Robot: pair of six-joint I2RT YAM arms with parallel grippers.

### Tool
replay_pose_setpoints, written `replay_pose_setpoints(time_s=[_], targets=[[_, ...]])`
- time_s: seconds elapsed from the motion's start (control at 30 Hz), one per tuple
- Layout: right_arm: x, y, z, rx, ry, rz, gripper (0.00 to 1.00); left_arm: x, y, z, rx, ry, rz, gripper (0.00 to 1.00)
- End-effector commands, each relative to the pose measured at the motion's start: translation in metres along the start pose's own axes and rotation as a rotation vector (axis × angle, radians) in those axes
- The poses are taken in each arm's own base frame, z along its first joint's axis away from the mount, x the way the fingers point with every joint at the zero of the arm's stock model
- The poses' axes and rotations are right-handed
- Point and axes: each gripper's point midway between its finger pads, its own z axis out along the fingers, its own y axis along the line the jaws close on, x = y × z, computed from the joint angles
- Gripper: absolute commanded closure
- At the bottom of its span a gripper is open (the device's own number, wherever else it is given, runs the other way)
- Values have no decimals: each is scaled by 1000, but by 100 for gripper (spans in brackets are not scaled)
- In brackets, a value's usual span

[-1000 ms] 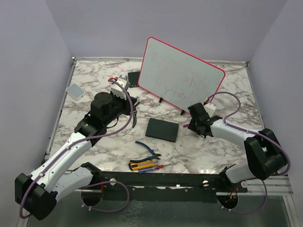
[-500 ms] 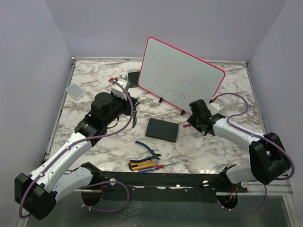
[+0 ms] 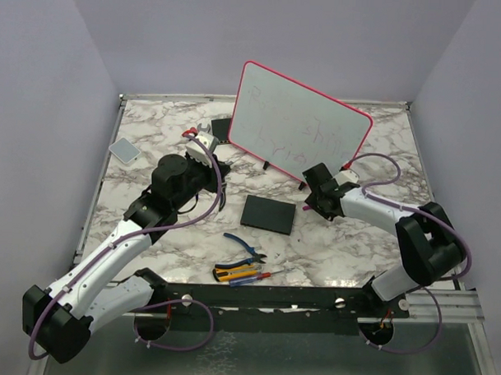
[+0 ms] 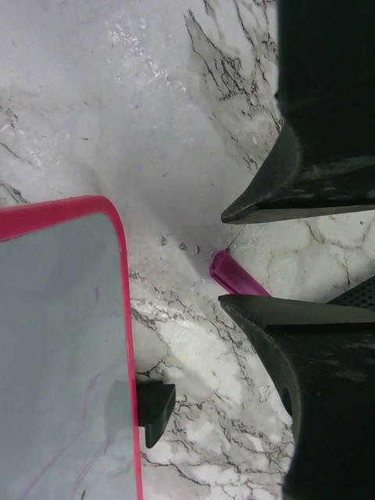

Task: Write a sentence on the whiteboard
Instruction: Close the whiteboard marker at the center of the board.

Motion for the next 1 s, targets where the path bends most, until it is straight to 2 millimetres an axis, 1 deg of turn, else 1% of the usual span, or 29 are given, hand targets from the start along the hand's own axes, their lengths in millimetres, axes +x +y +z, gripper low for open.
replay_pose_setpoints(time_s=[0.0, 0.1, 0.33, 0.5, 0.6, 0.63, 0.7, 0.83, 0.97], targets=[[-2, -5, 3, 55, -30, 2, 56, 1, 2, -3, -17, -4, 21, 100], [4, -4, 5, 59, -23, -9, 61, 0, 1, -4, -17, -6, 24, 100], [9, -2, 9, 67, -17, -30, 62, 2, -2, -3, -11, -1, 30, 100], [13, -1, 13, 61, -9, -51, 77, 4, -2, -3, -9, 5, 32, 100], [13, -1, 12, 52, -7, -62, 92, 4, -3, -3, -7, 6, 31, 100], [13, -1, 12, 50, -7, -66, 99, 4, -2, -3, -9, 7, 30, 100], [12, 0, 9, 37, -7, -74, 100, 3, -3, -3, -8, 4, 26, 100], [4, 11, -6, -49, -16, -75, 100, 0, -9, -5, 26, -16, 17, 100], [-12, 33, -33, -182, -32, -42, 100, -8, -26, -10, 118, -68, -1, 100]])
